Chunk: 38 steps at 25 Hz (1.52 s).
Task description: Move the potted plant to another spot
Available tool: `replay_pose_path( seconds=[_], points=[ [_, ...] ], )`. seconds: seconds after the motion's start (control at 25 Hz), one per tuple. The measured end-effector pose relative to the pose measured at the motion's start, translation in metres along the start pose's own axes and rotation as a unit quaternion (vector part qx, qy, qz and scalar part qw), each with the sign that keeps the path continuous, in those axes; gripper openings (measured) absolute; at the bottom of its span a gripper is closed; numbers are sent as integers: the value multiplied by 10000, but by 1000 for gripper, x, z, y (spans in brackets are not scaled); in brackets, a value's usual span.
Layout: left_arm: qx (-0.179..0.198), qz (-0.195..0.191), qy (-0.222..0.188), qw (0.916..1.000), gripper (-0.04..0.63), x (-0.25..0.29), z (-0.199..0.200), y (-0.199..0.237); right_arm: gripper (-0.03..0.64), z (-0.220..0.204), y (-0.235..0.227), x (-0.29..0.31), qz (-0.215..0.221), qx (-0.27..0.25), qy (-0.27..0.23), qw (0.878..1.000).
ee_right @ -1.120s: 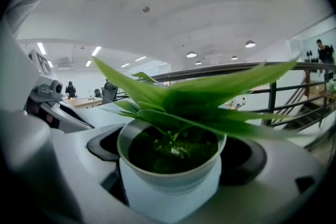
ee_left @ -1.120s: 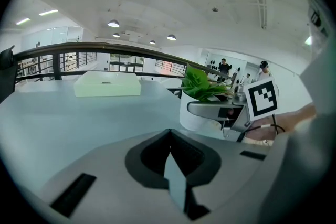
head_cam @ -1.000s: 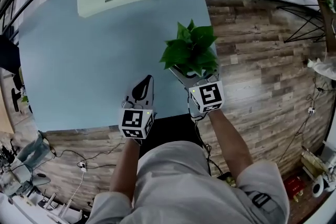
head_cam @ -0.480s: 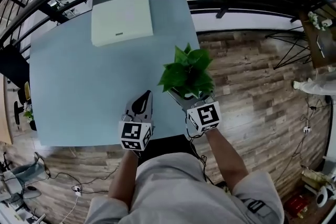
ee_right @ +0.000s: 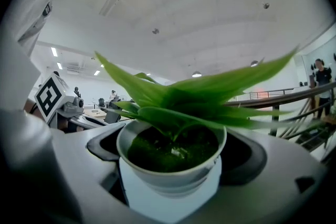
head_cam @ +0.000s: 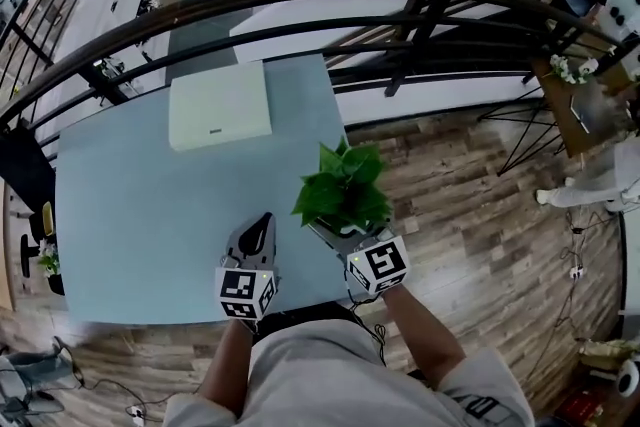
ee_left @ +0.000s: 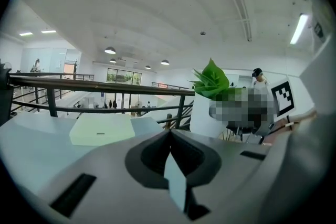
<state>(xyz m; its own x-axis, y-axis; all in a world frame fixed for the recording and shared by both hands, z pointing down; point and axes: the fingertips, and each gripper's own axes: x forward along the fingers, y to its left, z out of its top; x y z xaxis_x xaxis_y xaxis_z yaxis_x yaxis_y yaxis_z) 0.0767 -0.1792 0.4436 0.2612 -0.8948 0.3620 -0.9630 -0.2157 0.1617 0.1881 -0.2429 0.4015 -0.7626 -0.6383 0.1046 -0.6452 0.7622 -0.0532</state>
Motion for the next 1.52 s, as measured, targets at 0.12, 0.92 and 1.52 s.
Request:
replay_pose_path(
  seconds=[0.12,0.92,1.52],
  points=[
    [16,43,6,10000,12,-2,-5,-7,545,-4,0,-7,66,54,3,10000],
    [-260,1075,-294,9934,12,-53,-15,62,546,4,75,52,1365,-295,-147,9901],
    [-724,2284,-407,9700,12,-147,-44,149,546,7,216,108,3008,-613,-111,9517]
  ],
)
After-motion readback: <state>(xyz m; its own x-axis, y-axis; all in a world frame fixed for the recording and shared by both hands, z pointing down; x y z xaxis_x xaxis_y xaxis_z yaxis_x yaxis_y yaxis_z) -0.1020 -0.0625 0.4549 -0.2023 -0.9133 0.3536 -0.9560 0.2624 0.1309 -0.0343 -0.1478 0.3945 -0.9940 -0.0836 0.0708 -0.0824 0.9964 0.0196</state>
